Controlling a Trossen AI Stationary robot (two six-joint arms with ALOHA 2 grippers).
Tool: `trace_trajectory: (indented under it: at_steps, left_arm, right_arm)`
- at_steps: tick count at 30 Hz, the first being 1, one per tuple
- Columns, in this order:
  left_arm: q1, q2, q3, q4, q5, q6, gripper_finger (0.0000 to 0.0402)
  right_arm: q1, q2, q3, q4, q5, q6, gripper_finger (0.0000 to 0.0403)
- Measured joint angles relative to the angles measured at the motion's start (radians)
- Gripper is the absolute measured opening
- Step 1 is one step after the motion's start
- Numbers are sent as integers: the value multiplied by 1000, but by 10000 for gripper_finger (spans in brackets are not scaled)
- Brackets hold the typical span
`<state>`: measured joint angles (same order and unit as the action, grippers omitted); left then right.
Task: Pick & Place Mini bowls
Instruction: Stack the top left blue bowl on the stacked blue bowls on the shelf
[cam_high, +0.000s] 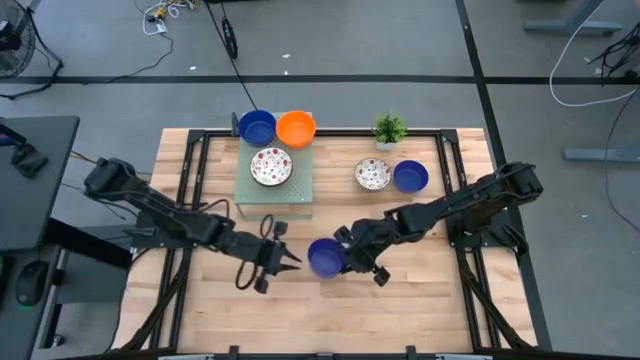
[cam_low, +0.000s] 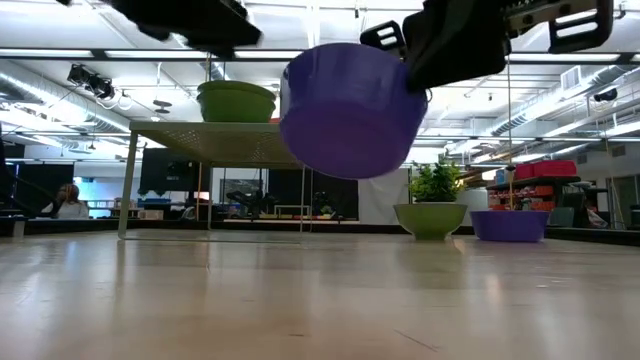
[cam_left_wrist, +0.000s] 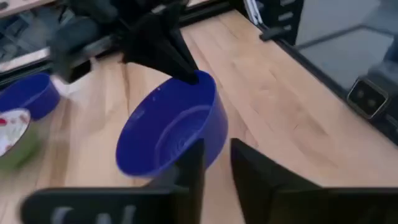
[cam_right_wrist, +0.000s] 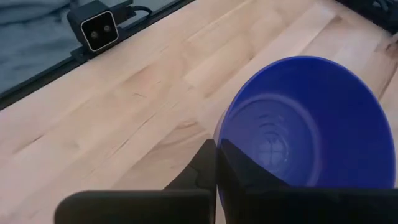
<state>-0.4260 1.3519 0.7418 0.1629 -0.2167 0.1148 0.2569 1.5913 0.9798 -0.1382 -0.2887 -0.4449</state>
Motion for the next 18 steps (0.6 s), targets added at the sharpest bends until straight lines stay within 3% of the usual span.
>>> trace_trajectory:
  at_steps: [5, 9, 13, 18]
  left_arm:
    - [68, 77, 0, 140, 91, 26, 170]
    - [116, 127, 0, 173, 158, 28, 208]
    - [138, 154, 0, 189, 218, 27, 205]
    - [142, 156, 0, 189, 274, 27, 167]
  right_arm:
    - [-2, 0, 0, 13, -7, -17, 4]
    - [-4, 0, 0, 37, -8, -34, 5]
    - [-5, 0, 0, 32, -8, -46, 5]
    - [-5, 0, 0, 35, -9, -45, 5]
